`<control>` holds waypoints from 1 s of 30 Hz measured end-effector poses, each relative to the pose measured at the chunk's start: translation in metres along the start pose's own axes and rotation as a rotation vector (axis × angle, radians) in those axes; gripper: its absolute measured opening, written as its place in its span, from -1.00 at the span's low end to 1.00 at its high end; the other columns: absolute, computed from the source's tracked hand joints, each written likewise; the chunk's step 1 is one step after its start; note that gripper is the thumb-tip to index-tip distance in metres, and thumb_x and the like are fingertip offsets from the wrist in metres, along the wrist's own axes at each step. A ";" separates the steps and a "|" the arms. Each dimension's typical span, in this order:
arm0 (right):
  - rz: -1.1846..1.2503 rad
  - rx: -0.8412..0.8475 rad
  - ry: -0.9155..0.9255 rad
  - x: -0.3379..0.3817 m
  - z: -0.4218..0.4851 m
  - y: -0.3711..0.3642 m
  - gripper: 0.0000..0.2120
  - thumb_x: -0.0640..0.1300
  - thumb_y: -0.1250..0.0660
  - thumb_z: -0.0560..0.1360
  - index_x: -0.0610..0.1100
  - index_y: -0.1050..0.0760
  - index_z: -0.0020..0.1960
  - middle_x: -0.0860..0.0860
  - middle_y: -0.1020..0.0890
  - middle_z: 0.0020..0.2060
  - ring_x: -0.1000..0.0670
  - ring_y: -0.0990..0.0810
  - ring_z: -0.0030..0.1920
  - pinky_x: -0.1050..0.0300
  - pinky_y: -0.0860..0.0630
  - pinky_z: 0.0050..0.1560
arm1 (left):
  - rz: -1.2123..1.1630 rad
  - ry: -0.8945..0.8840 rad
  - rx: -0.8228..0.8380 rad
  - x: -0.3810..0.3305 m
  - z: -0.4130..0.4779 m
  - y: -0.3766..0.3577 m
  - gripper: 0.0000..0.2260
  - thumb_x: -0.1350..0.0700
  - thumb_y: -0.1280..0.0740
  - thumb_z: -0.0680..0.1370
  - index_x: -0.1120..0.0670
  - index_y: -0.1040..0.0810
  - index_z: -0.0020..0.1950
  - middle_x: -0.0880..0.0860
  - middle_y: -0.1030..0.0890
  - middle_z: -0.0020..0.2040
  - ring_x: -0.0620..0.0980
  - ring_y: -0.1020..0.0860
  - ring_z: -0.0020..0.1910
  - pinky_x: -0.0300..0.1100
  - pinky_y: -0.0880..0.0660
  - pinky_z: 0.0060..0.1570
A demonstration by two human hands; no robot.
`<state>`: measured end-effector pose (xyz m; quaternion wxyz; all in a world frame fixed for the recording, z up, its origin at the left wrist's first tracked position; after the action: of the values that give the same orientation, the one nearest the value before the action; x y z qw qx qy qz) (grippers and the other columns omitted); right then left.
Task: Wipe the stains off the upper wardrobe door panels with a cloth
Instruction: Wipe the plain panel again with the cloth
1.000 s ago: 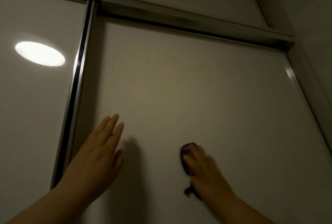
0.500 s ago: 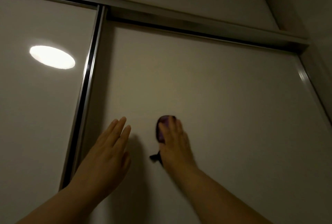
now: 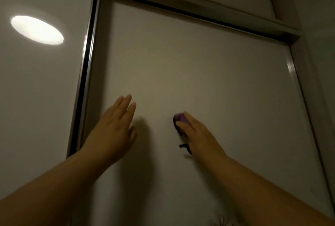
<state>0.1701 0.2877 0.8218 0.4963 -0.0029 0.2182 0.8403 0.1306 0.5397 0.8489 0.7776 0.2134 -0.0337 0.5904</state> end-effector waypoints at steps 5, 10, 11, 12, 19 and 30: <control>-0.003 -0.066 -0.121 0.008 -0.036 0.048 -0.56 -0.19 -0.15 0.48 -0.05 -0.36 0.36 -0.11 -0.21 0.46 -0.09 -0.31 0.36 0.02 -0.28 0.33 | -0.142 -0.007 -0.032 -0.034 -0.011 0.007 -0.48 0.01 -0.14 0.57 0.17 -0.13 0.48 0.13 -0.06 0.51 0.06 0.01 0.47 -0.01 -0.04 0.38; -0.104 -0.015 -0.192 0.021 -0.081 0.080 -0.50 -0.34 -0.26 0.48 -0.09 -0.33 0.39 -0.10 -0.15 0.48 -0.13 -0.28 0.39 0.07 -0.28 0.31 | -0.334 -0.026 -0.014 -0.086 -0.024 -0.004 -0.45 0.03 -0.18 0.56 0.15 -0.09 0.49 0.09 -0.01 0.52 0.01 0.06 0.47 -0.11 0.04 0.36; -0.116 -0.011 -0.201 0.022 -0.087 0.085 -0.50 -0.34 -0.26 0.48 -0.08 -0.33 0.39 -0.09 -0.15 0.48 -0.11 -0.28 0.39 0.10 -0.26 0.31 | -0.366 -0.034 -0.011 -0.096 -0.027 -0.008 -0.45 0.04 -0.18 0.56 0.16 -0.09 0.49 0.10 -0.02 0.52 0.01 0.05 0.47 -0.12 0.04 0.36; -0.133 -0.001 -0.212 0.022 -0.095 0.090 -0.49 -0.34 -0.26 0.48 -0.07 -0.32 0.40 -0.08 -0.16 0.48 -0.10 -0.29 0.37 0.13 -0.25 0.30 | -0.398 -0.046 -0.008 -0.107 -0.030 -0.012 -0.45 0.05 -0.19 0.56 0.16 -0.09 0.49 0.10 -0.02 0.52 0.00 0.05 0.47 -0.13 0.05 0.35; -0.174 0.113 -0.455 0.004 -0.182 0.114 -0.49 -0.31 -0.23 0.51 -0.04 -0.27 0.42 -0.04 -0.14 0.48 -0.05 -0.23 0.42 0.20 -0.15 0.35 | -0.573 -0.082 0.051 -0.179 -0.064 -0.051 -0.49 0.07 -0.18 0.55 0.22 -0.17 0.46 0.16 -0.11 0.49 0.03 -0.02 0.45 -0.06 0.00 0.34; -0.261 0.402 -0.875 -0.044 -0.412 0.136 -0.52 -0.28 -0.24 0.53 -0.15 -0.25 0.42 -0.17 -0.14 0.47 -0.22 -0.22 0.42 0.16 -0.21 0.26 | -0.763 -0.211 0.335 -0.348 -0.153 -0.122 -0.48 0.09 -0.21 0.56 0.24 -0.15 0.46 0.19 -0.10 0.49 0.11 -0.04 0.46 -0.09 0.02 0.36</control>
<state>-0.0088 0.0424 0.5082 0.6330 0.4186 0.1450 0.6349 0.1089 0.2566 0.5686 0.8873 0.3929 0.0647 0.2328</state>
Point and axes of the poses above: each hand's wrist, its own z-axis towards the middle knuckle, its own y-axis out of the back of the hand, x = y × z, the point moved 2 cm from there along z, towards the middle knuckle
